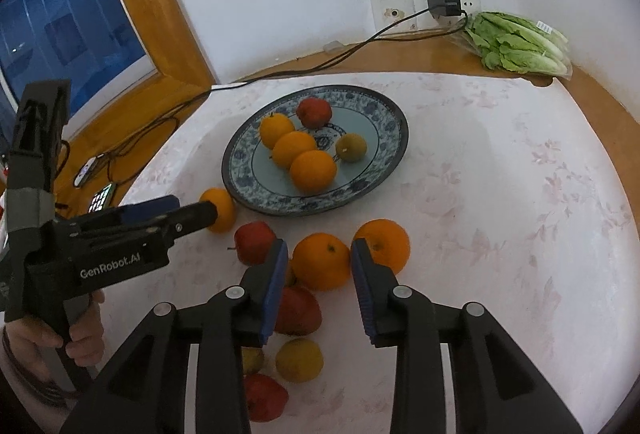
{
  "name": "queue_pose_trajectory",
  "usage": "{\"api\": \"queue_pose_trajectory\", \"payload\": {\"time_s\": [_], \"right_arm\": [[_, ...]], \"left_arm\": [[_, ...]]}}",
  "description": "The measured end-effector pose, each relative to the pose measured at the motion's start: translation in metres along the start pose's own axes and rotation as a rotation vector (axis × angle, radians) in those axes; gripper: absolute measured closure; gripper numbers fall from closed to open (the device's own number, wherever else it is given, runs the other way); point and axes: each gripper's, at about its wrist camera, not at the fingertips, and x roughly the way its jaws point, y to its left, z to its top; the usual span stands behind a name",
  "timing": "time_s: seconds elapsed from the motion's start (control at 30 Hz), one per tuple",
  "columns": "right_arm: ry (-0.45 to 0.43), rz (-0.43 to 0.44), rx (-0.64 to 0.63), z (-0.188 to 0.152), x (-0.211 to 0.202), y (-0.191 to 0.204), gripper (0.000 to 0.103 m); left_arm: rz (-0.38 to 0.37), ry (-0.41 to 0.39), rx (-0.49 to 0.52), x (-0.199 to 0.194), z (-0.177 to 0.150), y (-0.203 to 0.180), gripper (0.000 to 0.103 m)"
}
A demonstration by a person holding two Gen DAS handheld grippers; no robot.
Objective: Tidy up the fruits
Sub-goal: 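Lift the orange onto the plate and open the right tool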
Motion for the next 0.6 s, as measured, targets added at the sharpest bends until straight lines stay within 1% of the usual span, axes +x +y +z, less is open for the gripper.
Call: {"api": "queue_pose_trajectory", "payload": {"time_s": [0.1, 0.23, 0.33, 0.43, 0.6], "right_arm": [[0.014, 0.001, 0.006, -0.004, -0.002, 0.003, 0.069], [0.055, 0.001, 0.022, -0.006, 0.005, 0.003, 0.069], [0.047, -0.038, 0.041, -0.003, 0.009, -0.001, 0.069], [0.086, -0.008, 0.082, 0.0, 0.018, -0.007, 0.065], [0.077, -0.002, 0.087, 0.002, 0.022, -0.007, 0.065]], "left_arm": [[0.0, -0.002, -0.002, 0.0, 0.0, 0.001, 0.043], [-0.002, -0.002, -0.004, 0.001, -0.001, 0.001, 0.043], [-0.002, -0.001, -0.005, 0.001, -0.001, 0.002, 0.043], [-0.003, -0.002, -0.009, 0.001, -0.001, 0.002, 0.043], [-0.003, -0.001, -0.007, 0.001, -0.001, 0.002, 0.043]]}}
